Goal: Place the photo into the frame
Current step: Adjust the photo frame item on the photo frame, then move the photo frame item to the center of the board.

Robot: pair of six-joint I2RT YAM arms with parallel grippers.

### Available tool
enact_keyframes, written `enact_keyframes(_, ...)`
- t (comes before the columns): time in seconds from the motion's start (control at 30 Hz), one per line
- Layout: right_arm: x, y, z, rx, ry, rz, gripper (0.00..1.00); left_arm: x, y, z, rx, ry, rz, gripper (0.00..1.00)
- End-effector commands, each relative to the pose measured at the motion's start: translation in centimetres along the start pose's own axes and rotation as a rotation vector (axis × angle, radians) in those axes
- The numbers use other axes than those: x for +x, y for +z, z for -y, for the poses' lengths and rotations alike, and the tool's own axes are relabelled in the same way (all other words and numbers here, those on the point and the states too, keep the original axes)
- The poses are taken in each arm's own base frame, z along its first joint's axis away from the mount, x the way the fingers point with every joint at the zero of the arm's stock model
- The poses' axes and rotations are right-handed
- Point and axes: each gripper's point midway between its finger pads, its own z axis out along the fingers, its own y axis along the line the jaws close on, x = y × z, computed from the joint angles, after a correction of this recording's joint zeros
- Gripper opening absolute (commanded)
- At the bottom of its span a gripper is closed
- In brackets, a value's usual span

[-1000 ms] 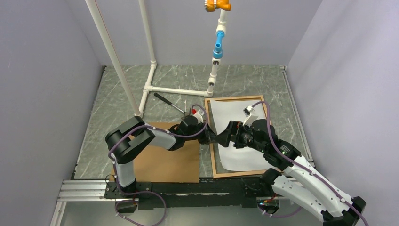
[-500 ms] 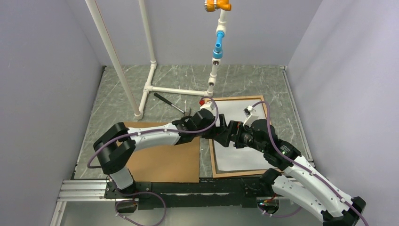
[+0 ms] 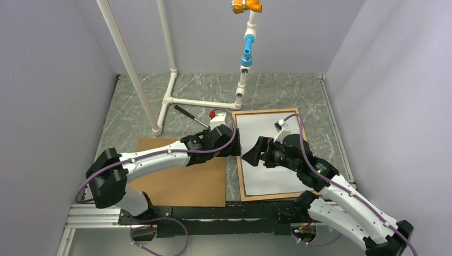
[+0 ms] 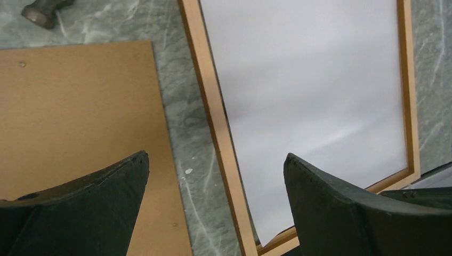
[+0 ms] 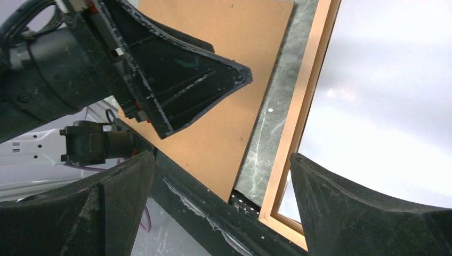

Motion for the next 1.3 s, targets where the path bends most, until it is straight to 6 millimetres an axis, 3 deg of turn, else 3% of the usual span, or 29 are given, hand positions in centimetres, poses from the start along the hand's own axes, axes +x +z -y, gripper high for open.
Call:
enact_keyframes(0.0, -0.3, 0.7, -0.9, -0.030, -0.011, -0.016, 0.99, -0.3, -1.0, -1.9, -0.050, 0.025, 0.012, 0.99)
enact_keyframes(0.27, 1.1, 2.9, -0.2, -0.013, -0.052, -0.114, 0.99, 2.5, -2.6, -3.7, 0.001, -0.045, -0.091, 0.99)
enact_keyframes(0.47, 1.1, 5.4, -0.4, -0.019, -0.101, -0.170, 1.00, 6.8, -4.8, -4.8, 0.064, -0.188, -0.210, 0.99)
enact_keyframes(0.57, 0.3, 7.0, -0.8, -0.011, -0.148, -0.208, 0.99, 8.5, -6.3, -6.3, 0.049, -0.250, -0.231, 0.99)
enact_keyframes(0.67, 0.5, 9.0, -1.2, -0.021, -0.143, -0.272, 0.99, 9.7, -7.9, -9.1, -0.042, -0.280, -0.242, 0.99)
enact_keyframes(0.77, 0.7, 10.4, -2.4, -0.074, -0.103, -0.322, 0.99, 9.9, -9.6, -12.2, -0.150, -0.301, -0.222, 0.99)
enact_keyframes(0.97, 2.0, 12.3, -3.1, -0.125, 0.004, -0.376, 0.99, 8.0, -11.9, -17.1, -0.295, -0.278, -0.118, 0.99)
enact_keyframes(1.13, 2.6, 13.6, -2.6, -0.111, 0.025, -0.408, 0.99, 7.0, -11.5, -19.0, -0.304, -0.313, -0.112, 0.99)
enact_keyframes(1.27, 2.1, 15.4, -1.8, -0.059, -0.026, -0.425, 0.99, 8.0, -10.8, -19.5, -0.268, -0.358, -0.157, 1.00)
